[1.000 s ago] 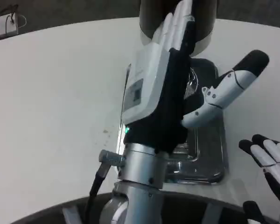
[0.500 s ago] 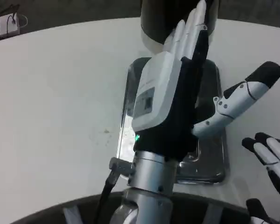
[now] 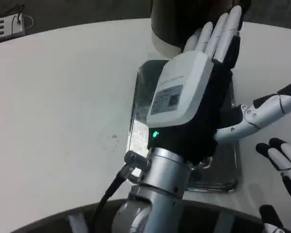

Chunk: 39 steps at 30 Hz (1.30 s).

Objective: Grasp the cup under the faucet to collect the drink, then remove the cup.

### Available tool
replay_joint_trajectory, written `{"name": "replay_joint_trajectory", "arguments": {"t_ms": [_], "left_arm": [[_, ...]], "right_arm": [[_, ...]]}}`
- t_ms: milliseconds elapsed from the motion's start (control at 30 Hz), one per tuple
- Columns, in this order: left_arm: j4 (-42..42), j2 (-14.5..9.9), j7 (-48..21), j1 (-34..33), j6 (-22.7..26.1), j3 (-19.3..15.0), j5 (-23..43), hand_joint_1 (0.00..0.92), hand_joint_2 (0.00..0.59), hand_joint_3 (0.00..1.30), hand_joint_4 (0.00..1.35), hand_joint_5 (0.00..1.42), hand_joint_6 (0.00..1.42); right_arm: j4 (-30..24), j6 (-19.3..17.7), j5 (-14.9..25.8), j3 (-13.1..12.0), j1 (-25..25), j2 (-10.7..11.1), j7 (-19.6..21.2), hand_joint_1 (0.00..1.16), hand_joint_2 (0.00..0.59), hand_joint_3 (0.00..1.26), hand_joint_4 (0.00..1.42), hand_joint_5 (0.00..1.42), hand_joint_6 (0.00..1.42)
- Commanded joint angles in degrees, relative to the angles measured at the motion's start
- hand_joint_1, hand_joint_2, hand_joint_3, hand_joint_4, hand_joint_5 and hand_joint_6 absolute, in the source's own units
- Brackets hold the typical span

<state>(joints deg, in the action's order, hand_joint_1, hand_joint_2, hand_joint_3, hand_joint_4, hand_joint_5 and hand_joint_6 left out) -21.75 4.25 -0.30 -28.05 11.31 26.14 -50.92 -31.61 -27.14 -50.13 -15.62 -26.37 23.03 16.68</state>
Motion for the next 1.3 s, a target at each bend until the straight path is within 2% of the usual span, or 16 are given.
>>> {"name": "replay_joint_trajectory", "arguments": {"t_ms": [33,167,300,500,767,1300], "left_arm": [[0.32,-0.52,-6.04,-1.72,2.77,1.35,-3.06,0.000,0.134,0.00,0.00,0.02,0.00],[0.29,-0.04,-7.35,-2.72,3.31,1.19,-4.19,0.000,0.133,0.00,0.00,0.03,0.00],[0.22,0.12,-7.73,-2.97,3.61,1.05,-4.40,0.000,0.133,0.00,0.00,0.03,0.00],[0.00,-0.02,-7.69,-2.95,3.82,1.10,-4.74,0.000,0.132,0.00,0.00,0.04,0.00],[-0.37,0.10,-8.35,-3.04,4.10,0.99,-5.33,0.000,0.131,0.00,0.00,0.04,0.00],[-0.24,0.02,-9.71,-3.65,4.16,0.41,-5.53,0.000,0.131,0.00,0.00,0.04,0.00]], "right_arm": [[0.80,-0.69,1.00,-0.01,0.37,0.46,-0.31,0.15,0.527,0.10,0.07,0.15,0.20],[1.34,0.09,3.13,0.48,1.34,0.41,-1.92,0.16,0.516,0.10,0.07,0.15,0.21],[1.90,0.73,5.74,0.89,2.64,0.14,-4.01,0.19,0.478,0.08,0.07,0.15,0.23],[2.79,2.94,11.21,2.56,6.39,-0.28,-8.34,0.24,0.418,0.06,0.07,0.15,0.26],[4.04,7.03,16.64,5.13,11.10,-1.20,-13.09,0.27,0.380,0.05,0.07,0.15,0.26],[7.66,9.78,18.14,7.53,16.32,-1.69,-14.88,0.29,0.336,0.03,0.07,0.14,0.27]]}}
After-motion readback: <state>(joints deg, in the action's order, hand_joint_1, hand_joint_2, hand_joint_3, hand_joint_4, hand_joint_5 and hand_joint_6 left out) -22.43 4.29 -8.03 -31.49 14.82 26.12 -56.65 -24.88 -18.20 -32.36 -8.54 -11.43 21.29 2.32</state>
